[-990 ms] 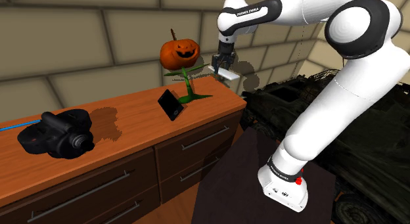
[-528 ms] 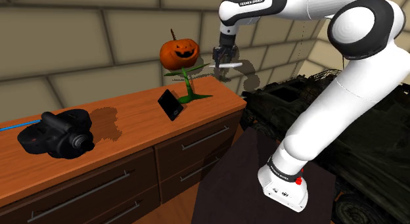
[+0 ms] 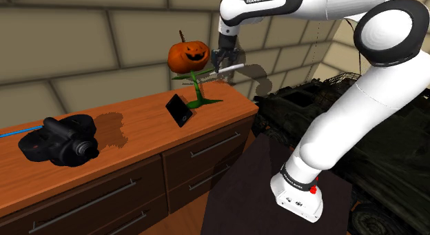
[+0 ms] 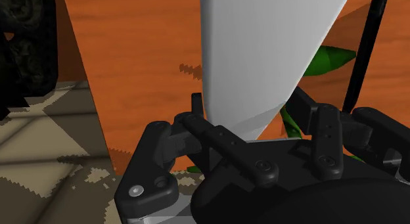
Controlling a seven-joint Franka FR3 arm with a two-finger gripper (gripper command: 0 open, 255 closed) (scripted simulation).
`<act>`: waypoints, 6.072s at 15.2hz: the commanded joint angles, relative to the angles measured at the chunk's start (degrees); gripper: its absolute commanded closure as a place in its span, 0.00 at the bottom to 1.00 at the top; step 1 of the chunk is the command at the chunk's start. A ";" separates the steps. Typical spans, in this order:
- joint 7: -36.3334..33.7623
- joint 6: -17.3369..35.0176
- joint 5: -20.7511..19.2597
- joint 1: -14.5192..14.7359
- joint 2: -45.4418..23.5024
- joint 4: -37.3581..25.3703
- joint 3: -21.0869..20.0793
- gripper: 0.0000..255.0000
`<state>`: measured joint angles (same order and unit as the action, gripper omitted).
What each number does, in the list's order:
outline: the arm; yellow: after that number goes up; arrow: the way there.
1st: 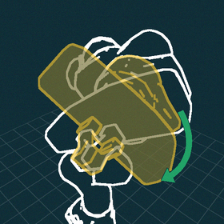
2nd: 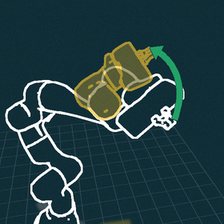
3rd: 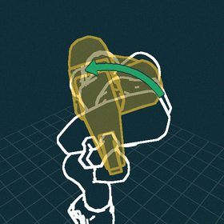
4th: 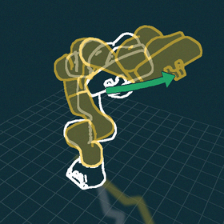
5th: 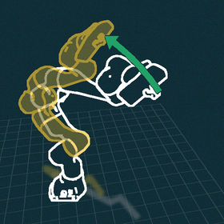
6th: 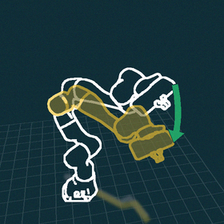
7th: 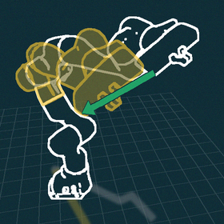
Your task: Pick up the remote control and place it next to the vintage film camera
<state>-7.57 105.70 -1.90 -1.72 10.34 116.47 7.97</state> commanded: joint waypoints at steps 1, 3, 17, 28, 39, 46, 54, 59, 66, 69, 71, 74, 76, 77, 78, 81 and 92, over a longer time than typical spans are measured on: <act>-2.49 0.14 0.30 1.05 0.00 0.16 -1.46 1.00; -5.23 0.10 0.64 2.27 -0.09 0.07 -3.10 1.00; -24.03 -0.90 2.09 10.67 -7.04 -7.78 -13.99 1.00; -38.32 -4.25 -0.24 18.06 -19.98 -23.79 -20.56 1.00; -39.34 2.88 -0.72 18.56 -21.63 -18.26 -20.74 1.00; -39.58 7.92 -1.06 18.58 -22.79 -14.35 -20.65 1.00; -39.97 13.49 -1.65 18.68 -24.80 -10.73 -20.49 1.00; -40.29 16.87 -2.13 18.78 -26.39 -8.90 -20.34 1.00; -40.82 21.47 -2.95 18.97 -29.05 -6.89 -20.07 1.00; -40.88 21.98 -3.05 18.99 -29.37 -6.70 -20.04 1.00; -40.88 21.98 -3.05 18.98 -29.37 -6.70 -20.05 1.00; -40.88 21.98 -3.05 18.98 -29.37 -6.70 -20.05 1.00; -40.89 21.95 -3.05 18.98 -29.37 -6.72 -20.05 0.00; -40.90 21.96 -3.06 18.99 -29.38 -6.72 -20.06 0.00; -40.91 21.96 -3.06 18.99 -29.39 -6.73 -20.06 0.00; -40.69 20.35 -2.75 18.89 -28.38 -7.36 -20.18 0.00; -40.20 15.70 -2.00 18.71 -25.92 -9.61 -20.44 0.00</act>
